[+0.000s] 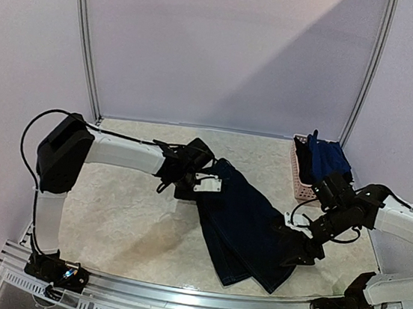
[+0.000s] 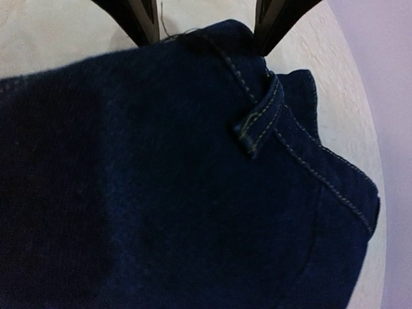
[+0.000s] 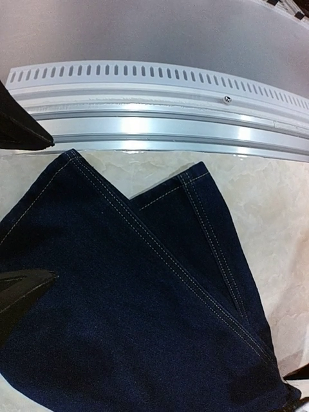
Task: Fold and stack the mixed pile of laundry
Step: Pick up the crumpled shorts from the center of the board.
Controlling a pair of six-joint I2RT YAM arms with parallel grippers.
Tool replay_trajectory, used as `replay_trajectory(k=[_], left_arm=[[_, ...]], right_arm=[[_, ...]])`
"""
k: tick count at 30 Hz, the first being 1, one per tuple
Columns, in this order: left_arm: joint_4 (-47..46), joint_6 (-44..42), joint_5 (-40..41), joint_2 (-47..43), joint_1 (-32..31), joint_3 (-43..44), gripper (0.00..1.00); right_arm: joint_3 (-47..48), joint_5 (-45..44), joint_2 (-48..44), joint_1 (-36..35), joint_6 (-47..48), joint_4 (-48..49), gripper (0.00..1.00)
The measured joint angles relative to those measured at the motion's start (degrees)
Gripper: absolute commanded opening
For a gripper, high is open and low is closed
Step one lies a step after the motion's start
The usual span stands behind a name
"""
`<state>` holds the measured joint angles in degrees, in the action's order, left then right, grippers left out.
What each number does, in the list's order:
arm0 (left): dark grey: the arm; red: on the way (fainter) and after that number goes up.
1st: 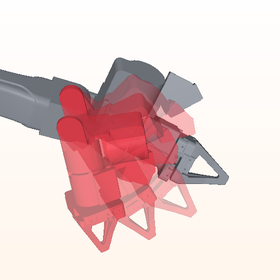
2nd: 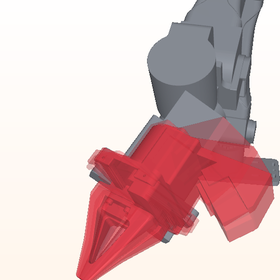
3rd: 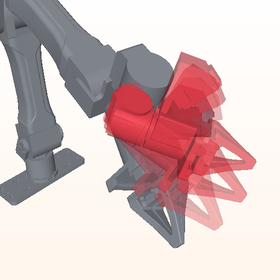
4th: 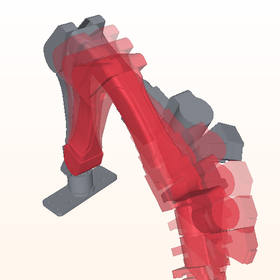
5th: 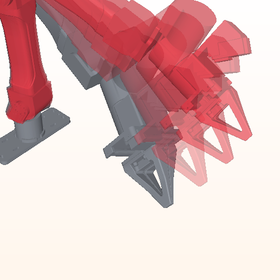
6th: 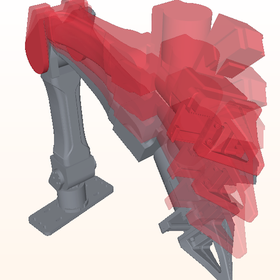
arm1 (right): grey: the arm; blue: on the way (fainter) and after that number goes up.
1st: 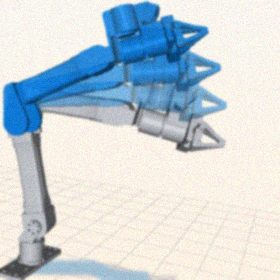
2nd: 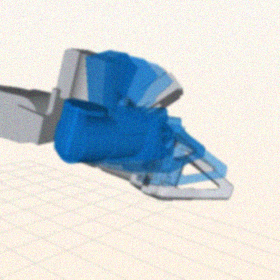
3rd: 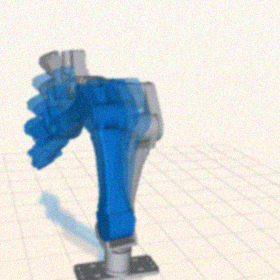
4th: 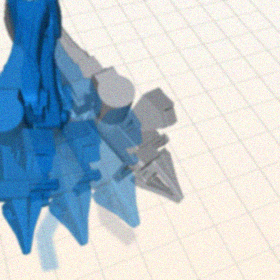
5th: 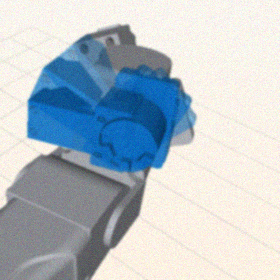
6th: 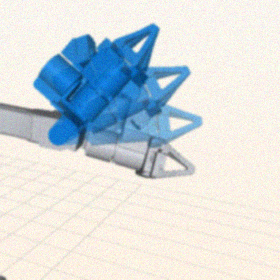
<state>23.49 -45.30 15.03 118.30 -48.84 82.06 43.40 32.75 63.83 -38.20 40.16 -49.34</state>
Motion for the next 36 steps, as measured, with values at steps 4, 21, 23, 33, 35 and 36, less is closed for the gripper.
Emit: replay_trajectory(k=[4,21,23,33,35,36], left_arm=[[-3.13,-4.09,1.81,2.97,-0.48,-0.52,0.25],[-2.73,-3.39,5.01,3.58,-0.61,2.01,0.0],[-1.42,-2.47,5.01,3.58,-0.61,3.15,0.0],[1.7,-0.17,5.29,3.69,-0.61,5.75,0.0],[2.1,-0.02,5.44,3.76,-0.61,6.32,0.0],[2.36,0.02,5.64,3.76,-0.59,6.62,0.0]], right_arm=[[-0.17,-0.5,0.0,-0.28,-0.11,0.66,0.61],[-0.63,-17.2,16.41,-28.13,-3.37,5.86,0.49],[-0.63,-20.31,20.06,-28.79,-5.07,7.23,0.49],[-0.31,-30.91,21.07,-29.0,-10.38,10.56,0.39],[-0.28,-32.94,21.59,-29.0,-11.08,11.06,0.24],[-0.17,-33.64,21.68,-29.0,-11.13,11.37,0.18]])
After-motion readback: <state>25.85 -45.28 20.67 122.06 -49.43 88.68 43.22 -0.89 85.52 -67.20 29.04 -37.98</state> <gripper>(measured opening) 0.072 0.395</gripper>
